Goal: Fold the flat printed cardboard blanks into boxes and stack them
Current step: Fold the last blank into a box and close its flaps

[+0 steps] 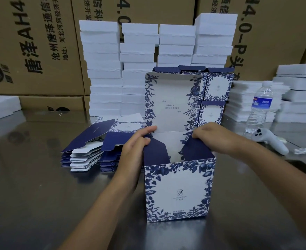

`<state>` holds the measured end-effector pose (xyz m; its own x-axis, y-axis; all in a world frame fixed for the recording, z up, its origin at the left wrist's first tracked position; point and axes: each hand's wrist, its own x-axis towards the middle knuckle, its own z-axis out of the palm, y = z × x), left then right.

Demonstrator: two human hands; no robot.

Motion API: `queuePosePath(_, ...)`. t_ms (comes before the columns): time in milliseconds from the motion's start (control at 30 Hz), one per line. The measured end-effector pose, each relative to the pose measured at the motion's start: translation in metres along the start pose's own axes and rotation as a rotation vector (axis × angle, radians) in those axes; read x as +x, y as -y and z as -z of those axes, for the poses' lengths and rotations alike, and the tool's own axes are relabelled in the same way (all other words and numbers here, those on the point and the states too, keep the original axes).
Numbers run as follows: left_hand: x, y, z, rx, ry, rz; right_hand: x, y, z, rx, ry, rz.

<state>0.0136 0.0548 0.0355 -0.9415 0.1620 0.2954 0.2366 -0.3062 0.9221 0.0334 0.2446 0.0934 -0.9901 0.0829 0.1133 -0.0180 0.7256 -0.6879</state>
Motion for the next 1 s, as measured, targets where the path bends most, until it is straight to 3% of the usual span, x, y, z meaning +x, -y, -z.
queuePosePath(233,0.001,0.000,0.000,-0.007,0.007,-0.008,0.007,-0.001,0.001,-0.084,-0.005,0.010)
queuePosePath(700,-0.002,0.001,-0.004,-0.001,0.029,-0.068,0.012,-0.013,-0.002,0.038,-0.068,0.082)
queuePosePath(1000,-0.001,0.006,-0.005,-0.070,0.023,-0.053,0.006,-0.021,-0.015,0.430,-0.212,0.107)
